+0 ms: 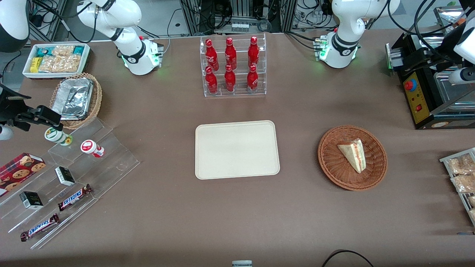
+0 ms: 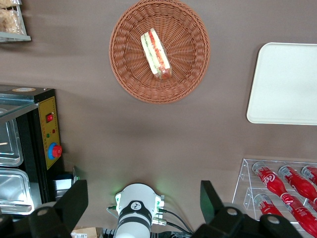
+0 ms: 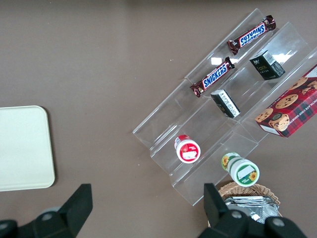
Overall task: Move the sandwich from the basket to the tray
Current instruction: 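Move the left gripper over the wrapped sandwich in the wicker basket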
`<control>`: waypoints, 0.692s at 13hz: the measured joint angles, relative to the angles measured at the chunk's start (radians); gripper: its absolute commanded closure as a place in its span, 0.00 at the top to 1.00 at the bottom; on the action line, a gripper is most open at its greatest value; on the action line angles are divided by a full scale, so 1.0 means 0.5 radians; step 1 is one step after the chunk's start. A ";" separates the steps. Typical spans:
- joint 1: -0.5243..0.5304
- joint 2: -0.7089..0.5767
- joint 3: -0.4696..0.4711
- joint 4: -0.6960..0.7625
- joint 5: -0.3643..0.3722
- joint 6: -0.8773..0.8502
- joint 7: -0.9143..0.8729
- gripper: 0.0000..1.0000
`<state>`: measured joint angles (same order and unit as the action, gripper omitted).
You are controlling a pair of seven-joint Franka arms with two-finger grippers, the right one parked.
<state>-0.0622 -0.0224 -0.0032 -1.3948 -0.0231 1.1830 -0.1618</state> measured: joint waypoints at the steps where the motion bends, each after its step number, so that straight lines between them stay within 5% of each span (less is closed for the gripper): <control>1: 0.000 0.001 0.001 -0.001 0.000 0.009 0.000 1.00; 9: -0.001 0.145 0.002 -0.295 0.002 0.331 0.026 1.00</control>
<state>-0.0625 0.0499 -0.0020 -1.5421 -0.0223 1.3484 -0.1486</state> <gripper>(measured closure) 0.000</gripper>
